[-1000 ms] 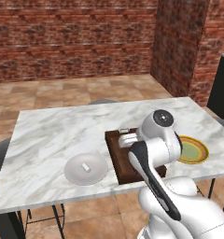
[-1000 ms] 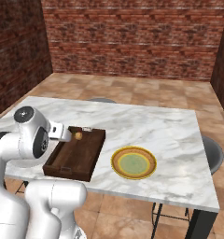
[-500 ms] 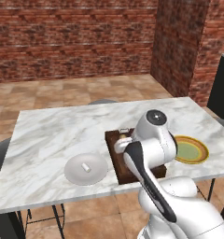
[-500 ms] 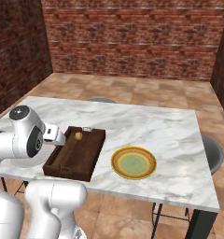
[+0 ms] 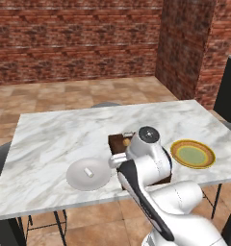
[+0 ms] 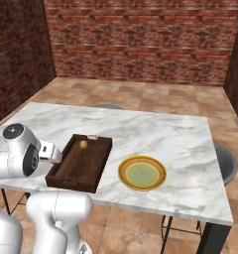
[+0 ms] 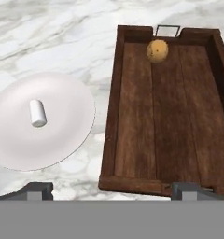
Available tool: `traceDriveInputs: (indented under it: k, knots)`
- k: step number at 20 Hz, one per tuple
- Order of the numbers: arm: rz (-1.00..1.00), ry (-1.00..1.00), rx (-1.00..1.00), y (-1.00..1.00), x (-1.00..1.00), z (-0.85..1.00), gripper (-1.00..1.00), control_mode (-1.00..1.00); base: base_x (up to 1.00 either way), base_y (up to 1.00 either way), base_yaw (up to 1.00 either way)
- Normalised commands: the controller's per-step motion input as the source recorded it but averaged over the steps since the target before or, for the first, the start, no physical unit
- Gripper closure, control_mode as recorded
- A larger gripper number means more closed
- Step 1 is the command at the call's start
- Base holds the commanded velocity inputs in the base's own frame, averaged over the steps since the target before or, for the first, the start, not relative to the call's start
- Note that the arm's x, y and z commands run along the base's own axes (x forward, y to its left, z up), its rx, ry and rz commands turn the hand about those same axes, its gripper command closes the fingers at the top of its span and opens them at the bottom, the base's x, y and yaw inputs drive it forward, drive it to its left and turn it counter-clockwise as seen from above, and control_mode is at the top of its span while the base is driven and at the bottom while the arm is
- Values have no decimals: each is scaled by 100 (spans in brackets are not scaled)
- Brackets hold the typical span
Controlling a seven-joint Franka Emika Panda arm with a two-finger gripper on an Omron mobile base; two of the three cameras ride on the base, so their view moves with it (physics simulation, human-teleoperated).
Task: Move the dessert items from the plates to the tray.
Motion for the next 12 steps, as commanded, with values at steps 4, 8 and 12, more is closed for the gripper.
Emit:
traceDriveInputs:
  k: [4,8,12]
  knots:
    - [1,0,0,39,0,-25,-100,-100,0,0,0]
    - [2,1,0,40,0,-18,-100,-100,0,0,0]
    - [2,1,0,39,0,-17,-100,-100,0,0,0]
